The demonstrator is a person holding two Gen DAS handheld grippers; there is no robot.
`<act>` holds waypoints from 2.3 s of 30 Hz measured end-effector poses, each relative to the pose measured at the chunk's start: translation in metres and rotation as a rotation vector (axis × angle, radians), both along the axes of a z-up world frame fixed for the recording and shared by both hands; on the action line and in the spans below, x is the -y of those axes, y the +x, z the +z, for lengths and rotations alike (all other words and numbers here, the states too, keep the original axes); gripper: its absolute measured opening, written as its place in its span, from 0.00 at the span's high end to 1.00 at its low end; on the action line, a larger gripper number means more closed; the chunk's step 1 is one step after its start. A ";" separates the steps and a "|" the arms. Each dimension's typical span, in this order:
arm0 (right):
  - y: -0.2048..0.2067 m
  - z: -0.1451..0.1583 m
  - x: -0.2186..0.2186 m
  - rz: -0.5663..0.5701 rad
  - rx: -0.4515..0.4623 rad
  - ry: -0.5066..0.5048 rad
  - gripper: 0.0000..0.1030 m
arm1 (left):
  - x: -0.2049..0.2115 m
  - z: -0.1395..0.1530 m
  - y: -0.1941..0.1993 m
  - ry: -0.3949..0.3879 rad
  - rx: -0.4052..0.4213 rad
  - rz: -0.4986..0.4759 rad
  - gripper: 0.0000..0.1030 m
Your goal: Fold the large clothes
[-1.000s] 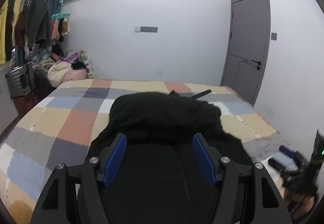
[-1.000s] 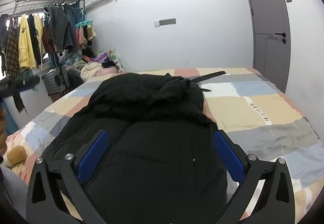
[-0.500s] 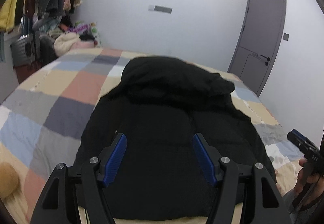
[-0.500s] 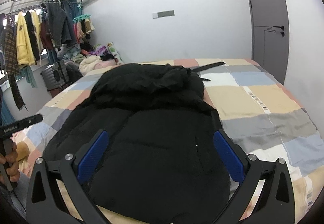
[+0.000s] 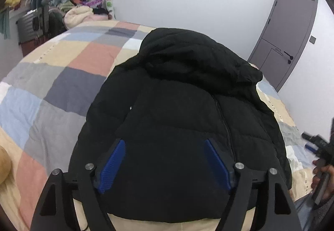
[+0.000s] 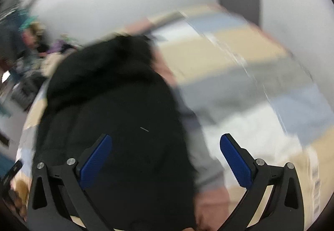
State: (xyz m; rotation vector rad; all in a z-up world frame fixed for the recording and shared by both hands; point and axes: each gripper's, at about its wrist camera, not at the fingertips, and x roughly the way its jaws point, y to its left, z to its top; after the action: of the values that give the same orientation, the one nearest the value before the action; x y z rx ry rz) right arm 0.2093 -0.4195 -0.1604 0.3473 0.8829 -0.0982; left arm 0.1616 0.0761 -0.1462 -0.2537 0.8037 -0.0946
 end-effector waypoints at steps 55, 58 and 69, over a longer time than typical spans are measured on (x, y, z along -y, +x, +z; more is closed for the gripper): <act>-0.006 -0.067 -0.029 0.175 -0.132 0.477 0.87 | -0.019 -0.045 0.023 -0.090 -0.240 0.072 0.24; -0.013 -0.052 -0.022 0.175 -0.056 0.505 0.89 | -0.034 -0.049 0.025 -0.178 -0.268 0.083 0.24; -0.014 -0.048 -0.017 0.131 -0.033 0.483 0.90 | -0.133 -0.078 0.058 -0.361 -0.478 0.203 0.24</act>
State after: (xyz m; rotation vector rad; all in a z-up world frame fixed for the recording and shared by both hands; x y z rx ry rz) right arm 0.1958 -0.4028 -0.2085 0.7373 0.9554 0.2353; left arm 0.2196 0.2088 -0.2237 -0.7164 1.2298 0.0155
